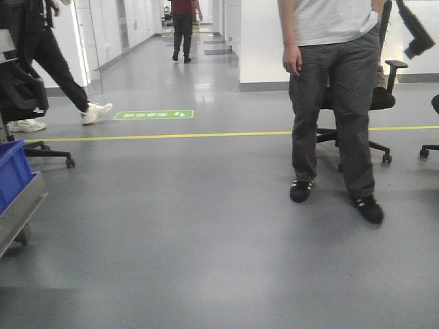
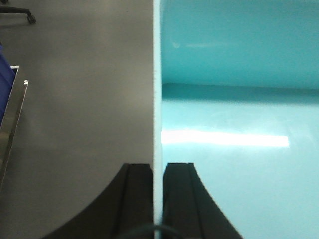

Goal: Fetch blue bin and place on conveyor start
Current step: 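Drive through the corridor carrying the bin in both grippers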

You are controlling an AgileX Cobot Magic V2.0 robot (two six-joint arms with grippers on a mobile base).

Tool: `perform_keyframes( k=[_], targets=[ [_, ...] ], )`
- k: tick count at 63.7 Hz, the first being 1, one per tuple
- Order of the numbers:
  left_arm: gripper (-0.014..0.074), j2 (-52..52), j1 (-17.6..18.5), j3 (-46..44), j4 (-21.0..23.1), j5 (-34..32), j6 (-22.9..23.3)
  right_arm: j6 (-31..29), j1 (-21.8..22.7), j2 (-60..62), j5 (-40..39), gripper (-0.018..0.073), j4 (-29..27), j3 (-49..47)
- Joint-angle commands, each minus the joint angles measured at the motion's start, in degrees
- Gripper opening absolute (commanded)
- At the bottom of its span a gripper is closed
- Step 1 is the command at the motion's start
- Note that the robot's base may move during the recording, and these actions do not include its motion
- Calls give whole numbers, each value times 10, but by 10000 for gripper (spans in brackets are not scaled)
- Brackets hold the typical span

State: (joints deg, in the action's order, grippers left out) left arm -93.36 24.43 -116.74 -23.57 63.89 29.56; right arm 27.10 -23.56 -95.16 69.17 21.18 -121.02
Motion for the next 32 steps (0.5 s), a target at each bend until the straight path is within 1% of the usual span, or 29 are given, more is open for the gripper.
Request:
perform_keyframes(
  k=[1, 32],
  targets=[
    [-111, 9, 3, -6, -12, -20, 3, -2, 1, 8, -17, -151, 15, -7],
    [-111, 9, 3, -6, -12, -20, 3, -2, 1, 8, -17, -151, 15, -7]
  ],
)
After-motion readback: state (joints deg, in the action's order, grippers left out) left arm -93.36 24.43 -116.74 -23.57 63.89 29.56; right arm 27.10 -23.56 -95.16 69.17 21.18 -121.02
